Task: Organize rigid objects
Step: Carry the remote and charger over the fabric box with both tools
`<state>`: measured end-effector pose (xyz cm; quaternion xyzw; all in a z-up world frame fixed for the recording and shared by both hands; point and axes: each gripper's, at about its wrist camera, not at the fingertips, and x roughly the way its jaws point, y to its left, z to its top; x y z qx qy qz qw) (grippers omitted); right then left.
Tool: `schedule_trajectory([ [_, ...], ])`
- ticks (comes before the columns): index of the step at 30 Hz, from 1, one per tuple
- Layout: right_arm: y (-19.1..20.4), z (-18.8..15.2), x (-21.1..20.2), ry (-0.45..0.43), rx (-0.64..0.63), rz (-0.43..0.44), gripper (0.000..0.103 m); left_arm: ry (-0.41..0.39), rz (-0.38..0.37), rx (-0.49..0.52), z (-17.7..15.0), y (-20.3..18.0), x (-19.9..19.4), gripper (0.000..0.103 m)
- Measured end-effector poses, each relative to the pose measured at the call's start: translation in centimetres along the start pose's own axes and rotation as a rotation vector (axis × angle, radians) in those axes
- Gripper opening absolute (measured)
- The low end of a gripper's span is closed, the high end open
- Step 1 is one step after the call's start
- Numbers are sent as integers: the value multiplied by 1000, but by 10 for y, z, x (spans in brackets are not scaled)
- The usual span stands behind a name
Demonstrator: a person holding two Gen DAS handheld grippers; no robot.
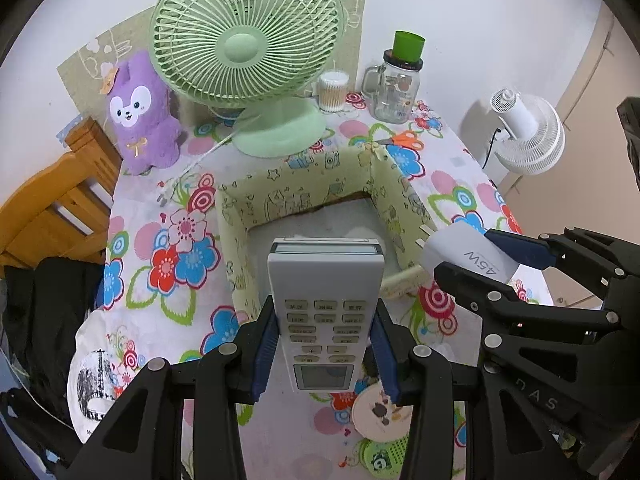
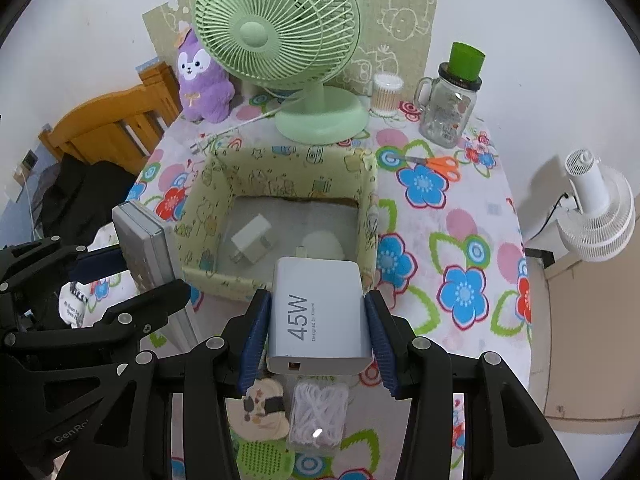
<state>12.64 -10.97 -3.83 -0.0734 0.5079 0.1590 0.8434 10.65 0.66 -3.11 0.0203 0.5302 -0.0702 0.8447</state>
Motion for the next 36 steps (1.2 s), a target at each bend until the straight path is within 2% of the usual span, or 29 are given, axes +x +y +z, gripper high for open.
schedule_trajectory([
  [21, -19, 44, 44, 9, 63, 34, 51, 65, -30, 6, 37, 20, 51, 45],
  [30, -24, 56, 59, 22, 84, 41, 51, 55, -27, 11, 59, 28, 65, 45],
  [36, -25, 59, 71, 44, 89, 44, 51, 78, -49, -16, 62, 36, 78, 45],
])
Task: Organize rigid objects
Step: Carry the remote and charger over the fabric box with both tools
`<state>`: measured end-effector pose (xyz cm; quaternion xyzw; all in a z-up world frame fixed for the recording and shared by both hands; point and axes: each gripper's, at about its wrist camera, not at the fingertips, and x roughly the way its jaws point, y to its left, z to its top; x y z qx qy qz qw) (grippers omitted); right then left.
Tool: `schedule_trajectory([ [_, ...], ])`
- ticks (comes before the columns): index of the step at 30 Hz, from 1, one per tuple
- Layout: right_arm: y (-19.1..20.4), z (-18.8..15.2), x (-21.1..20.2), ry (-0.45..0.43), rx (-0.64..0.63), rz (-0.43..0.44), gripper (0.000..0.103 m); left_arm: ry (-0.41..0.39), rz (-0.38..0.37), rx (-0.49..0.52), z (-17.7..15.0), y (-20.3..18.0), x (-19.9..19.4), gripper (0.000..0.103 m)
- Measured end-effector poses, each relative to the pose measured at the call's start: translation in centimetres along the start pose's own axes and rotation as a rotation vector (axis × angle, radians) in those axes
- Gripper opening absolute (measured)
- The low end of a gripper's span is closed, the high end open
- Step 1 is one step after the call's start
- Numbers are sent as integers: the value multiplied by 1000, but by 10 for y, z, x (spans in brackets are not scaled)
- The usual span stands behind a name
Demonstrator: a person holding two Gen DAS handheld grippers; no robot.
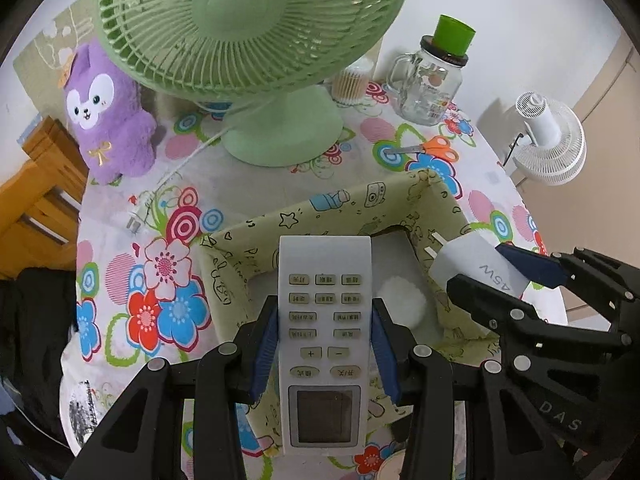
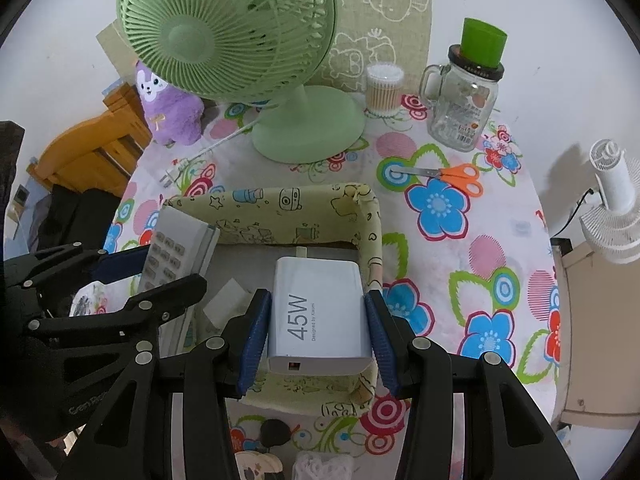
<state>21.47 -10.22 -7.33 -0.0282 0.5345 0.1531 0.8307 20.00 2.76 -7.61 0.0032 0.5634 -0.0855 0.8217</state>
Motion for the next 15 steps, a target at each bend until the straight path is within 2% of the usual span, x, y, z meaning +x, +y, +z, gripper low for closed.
schedule_trajectory([
  [15, 5, 6, 29, 59, -7, 3, 51, 45, 12, -7, 3, 13, 33, 45],
])
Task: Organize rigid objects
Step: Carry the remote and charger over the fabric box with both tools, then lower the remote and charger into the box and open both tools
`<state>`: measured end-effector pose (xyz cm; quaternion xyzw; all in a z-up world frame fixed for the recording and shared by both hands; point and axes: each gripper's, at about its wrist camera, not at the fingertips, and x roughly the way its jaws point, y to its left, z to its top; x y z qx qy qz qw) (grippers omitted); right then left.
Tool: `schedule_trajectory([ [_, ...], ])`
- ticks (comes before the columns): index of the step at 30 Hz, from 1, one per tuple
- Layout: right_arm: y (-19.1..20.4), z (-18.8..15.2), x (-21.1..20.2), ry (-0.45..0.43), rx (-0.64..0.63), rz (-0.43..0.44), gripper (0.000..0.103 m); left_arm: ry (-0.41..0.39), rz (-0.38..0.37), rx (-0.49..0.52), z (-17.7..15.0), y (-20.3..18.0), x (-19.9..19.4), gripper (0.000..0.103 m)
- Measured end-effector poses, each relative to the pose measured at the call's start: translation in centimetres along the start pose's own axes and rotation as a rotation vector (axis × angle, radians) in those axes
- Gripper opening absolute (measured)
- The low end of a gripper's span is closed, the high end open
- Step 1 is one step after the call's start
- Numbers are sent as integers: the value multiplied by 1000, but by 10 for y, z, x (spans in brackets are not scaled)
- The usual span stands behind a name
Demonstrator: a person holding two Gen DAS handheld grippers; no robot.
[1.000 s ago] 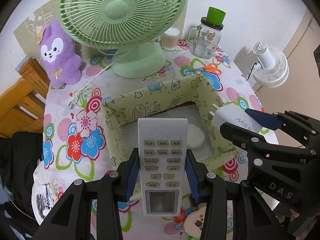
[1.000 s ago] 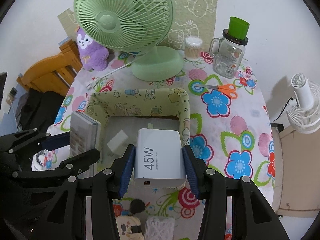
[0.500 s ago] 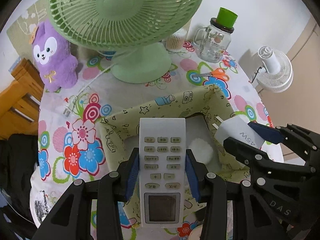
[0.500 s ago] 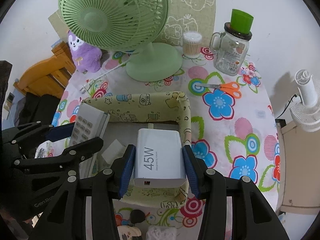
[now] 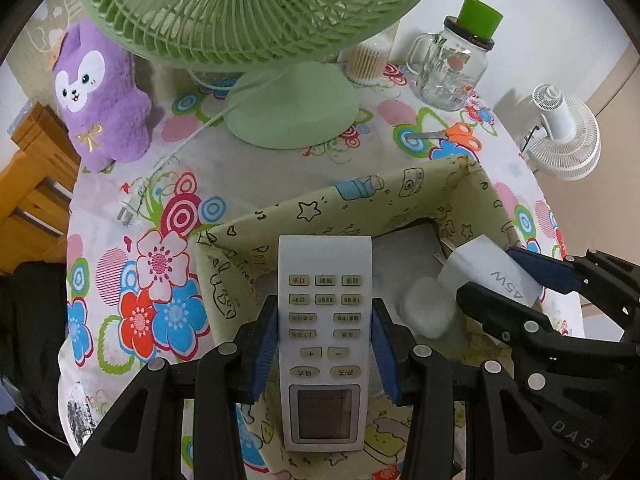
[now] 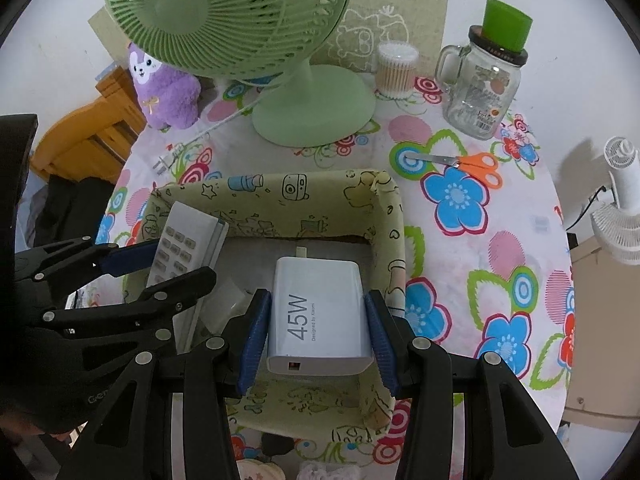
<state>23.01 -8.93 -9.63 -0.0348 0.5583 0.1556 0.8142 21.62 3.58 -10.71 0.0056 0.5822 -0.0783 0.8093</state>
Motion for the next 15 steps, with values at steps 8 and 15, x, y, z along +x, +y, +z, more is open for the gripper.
schedule_trajectory([
  [8, 3, 3, 11, 18, -15, -18, 51, 29, 15, 3, -2, 2, 13, 47],
  [15, 4, 5, 14, 18, -25, -17, 51, 34, 20, 53, -6, 2, 10, 49],
])
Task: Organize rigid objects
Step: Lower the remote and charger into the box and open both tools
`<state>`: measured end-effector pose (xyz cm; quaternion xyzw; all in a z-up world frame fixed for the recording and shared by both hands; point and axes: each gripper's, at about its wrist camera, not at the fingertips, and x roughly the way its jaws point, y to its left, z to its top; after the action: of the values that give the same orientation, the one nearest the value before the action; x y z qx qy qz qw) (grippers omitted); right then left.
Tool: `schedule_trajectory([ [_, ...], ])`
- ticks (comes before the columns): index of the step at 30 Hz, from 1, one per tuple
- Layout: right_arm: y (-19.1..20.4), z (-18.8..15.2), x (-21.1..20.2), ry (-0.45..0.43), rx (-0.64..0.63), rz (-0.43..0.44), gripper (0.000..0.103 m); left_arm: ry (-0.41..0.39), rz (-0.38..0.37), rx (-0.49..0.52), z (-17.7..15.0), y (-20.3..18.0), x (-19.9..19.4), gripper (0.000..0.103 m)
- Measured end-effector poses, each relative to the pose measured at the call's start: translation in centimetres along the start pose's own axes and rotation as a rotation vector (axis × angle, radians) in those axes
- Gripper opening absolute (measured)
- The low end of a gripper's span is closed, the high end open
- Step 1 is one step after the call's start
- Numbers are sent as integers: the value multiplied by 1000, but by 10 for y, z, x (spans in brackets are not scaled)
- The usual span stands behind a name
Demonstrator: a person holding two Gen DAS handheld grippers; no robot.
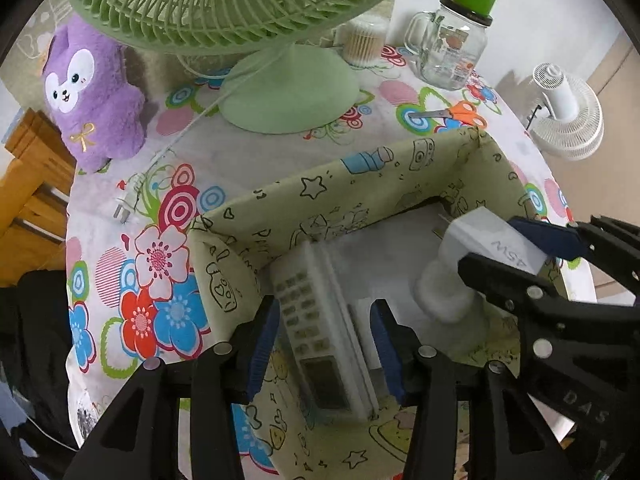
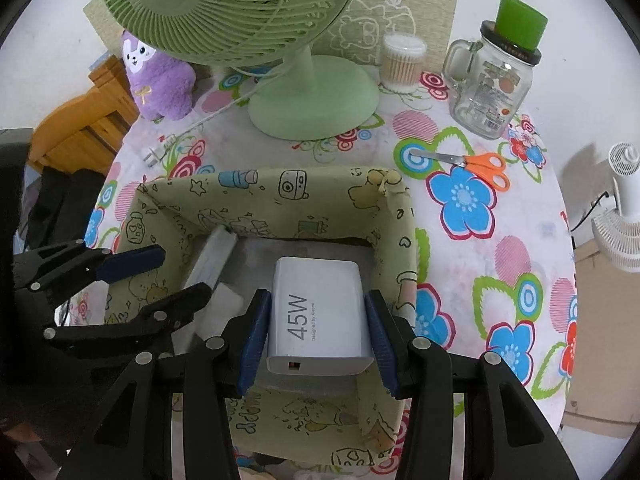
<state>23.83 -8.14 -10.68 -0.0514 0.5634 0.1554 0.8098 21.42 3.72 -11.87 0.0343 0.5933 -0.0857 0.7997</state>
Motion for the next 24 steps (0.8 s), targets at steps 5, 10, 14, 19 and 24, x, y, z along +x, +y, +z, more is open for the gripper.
schedule_trajectory([
  [5, 1, 2, 5, 9, 3, 12, 51, 11, -59, 35, -2, -10, -3, 81],
  [10, 3, 2, 12, 28, 2, 23, 51, -18, 5, 91, -3, -24, -9, 91],
  [14, 5, 5, 17, 27, 8, 32, 51, -5, -9, 59, -1, -17, -5, 92],
  [19, 5, 11, 23, 21, 7, 20, 51, 4, 3, 47, 3, -19, -2, 95],
  [24, 6, 15, 23, -4, 2, -3, 57, 9, -1, 35, 6, -21, 1, 97],
])
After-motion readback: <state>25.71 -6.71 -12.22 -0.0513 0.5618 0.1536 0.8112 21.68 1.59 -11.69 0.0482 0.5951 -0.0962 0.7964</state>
